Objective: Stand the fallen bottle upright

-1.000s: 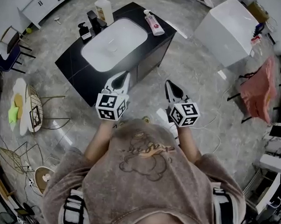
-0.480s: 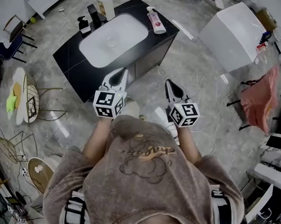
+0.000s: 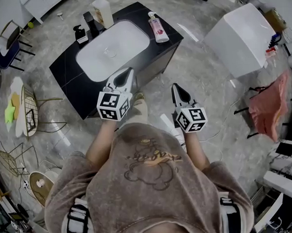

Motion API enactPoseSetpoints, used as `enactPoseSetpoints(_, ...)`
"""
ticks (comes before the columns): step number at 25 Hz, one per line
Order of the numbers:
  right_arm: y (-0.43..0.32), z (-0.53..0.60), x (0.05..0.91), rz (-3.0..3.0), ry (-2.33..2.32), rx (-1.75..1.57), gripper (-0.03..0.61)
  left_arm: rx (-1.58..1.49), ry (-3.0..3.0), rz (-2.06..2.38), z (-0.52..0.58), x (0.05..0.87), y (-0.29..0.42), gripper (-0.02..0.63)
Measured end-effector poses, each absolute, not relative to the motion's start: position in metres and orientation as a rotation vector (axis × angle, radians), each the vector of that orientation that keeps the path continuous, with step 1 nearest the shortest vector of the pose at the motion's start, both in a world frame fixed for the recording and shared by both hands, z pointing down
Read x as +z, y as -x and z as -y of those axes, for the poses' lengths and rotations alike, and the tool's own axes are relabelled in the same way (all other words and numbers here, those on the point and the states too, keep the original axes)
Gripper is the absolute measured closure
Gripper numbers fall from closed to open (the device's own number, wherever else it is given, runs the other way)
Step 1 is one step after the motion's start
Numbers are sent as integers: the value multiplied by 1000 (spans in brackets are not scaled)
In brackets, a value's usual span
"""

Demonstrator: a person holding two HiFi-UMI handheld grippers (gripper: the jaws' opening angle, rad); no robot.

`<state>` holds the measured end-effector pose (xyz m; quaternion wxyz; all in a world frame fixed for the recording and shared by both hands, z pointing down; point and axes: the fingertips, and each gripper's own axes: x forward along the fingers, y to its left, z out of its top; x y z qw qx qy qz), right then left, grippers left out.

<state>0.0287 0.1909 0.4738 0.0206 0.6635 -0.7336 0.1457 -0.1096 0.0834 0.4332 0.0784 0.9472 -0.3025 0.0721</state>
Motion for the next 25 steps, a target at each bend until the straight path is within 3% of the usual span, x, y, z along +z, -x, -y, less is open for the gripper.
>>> enactPoseSetpoints(25, -100, 16, 453, 2238, -2055, 482, 581, 215, -2846, 734, 123, 407, 12, 595)
